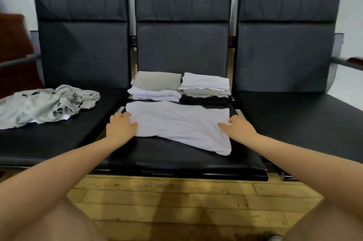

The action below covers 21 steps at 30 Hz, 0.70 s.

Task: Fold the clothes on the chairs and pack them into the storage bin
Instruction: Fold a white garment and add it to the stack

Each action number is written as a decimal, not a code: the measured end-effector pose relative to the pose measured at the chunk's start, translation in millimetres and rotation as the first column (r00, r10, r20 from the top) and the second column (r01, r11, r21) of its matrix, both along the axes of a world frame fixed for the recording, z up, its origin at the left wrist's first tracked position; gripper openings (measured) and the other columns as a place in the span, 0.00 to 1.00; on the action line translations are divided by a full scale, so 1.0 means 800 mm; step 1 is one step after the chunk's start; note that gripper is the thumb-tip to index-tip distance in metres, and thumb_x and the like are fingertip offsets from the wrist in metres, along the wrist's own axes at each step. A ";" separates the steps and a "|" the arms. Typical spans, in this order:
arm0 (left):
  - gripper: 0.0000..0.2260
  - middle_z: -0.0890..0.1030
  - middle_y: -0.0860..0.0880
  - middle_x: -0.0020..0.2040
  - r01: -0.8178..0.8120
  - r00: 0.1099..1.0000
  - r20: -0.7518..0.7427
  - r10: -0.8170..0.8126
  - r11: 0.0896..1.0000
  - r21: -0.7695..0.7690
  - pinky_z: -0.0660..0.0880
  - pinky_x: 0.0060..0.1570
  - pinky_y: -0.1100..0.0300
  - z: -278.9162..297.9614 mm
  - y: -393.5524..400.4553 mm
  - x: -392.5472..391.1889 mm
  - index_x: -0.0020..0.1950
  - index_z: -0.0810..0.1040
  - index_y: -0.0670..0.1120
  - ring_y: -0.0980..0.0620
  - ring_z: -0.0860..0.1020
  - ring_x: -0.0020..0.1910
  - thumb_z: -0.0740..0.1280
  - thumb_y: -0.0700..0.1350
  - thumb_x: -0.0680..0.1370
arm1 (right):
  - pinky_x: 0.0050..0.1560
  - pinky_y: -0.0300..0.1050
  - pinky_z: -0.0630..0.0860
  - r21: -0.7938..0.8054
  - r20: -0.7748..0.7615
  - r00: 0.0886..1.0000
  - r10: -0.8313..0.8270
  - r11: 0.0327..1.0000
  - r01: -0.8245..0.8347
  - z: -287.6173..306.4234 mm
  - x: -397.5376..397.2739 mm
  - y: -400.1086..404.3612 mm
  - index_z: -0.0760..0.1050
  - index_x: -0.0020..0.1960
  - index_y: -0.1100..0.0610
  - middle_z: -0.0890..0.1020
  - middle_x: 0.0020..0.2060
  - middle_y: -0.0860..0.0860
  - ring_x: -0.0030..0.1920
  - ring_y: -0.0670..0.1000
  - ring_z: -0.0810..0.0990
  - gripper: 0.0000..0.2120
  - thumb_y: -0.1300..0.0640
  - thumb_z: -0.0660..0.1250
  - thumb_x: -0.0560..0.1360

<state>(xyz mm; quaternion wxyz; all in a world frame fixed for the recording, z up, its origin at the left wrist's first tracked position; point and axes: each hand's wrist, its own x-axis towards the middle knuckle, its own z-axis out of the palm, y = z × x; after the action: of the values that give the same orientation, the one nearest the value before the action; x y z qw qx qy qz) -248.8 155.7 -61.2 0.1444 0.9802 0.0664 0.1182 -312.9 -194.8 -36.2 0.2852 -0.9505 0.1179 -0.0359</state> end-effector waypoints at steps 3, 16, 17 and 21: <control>0.22 0.70 0.38 0.65 -0.116 0.991 -0.072 0.112 0.992 -0.058 0.68 0.61 0.46 0.006 0.013 0.005 0.68 0.69 0.41 0.37 0.67 0.65 0.61 0.51 0.79 | 0.30 0.40 0.64 -0.013 -0.063 0.998 -0.026 1.000 0.025 -0.007 0.017 -0.005 0.69 0.34 0.57 0.74 0.33 0.50 0.35 0.50 0.73 0.16 0.49 0.66 0.75; 0.12 0.77 0.35 0.58 -0.142 0.990 -0.042 0.137 0.981 -0.135 0.70 0.49 0.50 0.001 0.028 0.009 0.59 0.69 0.34 0.35 0.76 0.57 0.55 0.39 0.79 | 0.29 0.42 0.64 -0.148 -0.057 0.992 -0.114 0.983 0.105 0.002 0.052 -0.031 0.66 0.33 0.59 0.72 0.31 0.52 0.31 0.51 0.70 0.11 0.61 0.61 0.73; 0.12 0.77 0.35 0.58 -0.153 0.988 -0.049 0.148 0.979 -0.137 0.70 0.49 0.50 0.002 0.029 0.009 0.59 0.69 0.34 0.35 0.75 0.57 0.55 0.39 0.79 | 0.29 0.42 0.64 -0.164 -0.063 0.990 -0.125 0.980 0.113 0.002 0.052 -0.035 0.65 0.32 0.58 0.71 0.31 0.52 0.31 0.51 0.70 0.12 0.61 0.61 0.73; 0.11 0.77 0.38 0.57 -0.129 0.990 -0.070 0.121 0.983 -0.130 0.71 0.50 0.51 0.006 0.036 0.008 0.57 0.71 0.37 0.37 0.75 0.56 0.57 0.42 0.79 | 0.34 0.44 0.69 -0.225 -0.051 0.993 -0.102 0.970 0.088 0.003 0.051 -0.030 0.70 0.40 0.60 0.78 0.40 0.55 0.38 0.54 0.76 0.04 0.62 0.60 0.73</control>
<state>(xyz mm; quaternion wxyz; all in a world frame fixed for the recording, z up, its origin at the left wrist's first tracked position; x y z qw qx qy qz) -242.3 184.4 -56.4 0.2003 0.9653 0.1401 0.0918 -272.4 -219.0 -34.0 0.1713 -0.9704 0.1672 -0.0326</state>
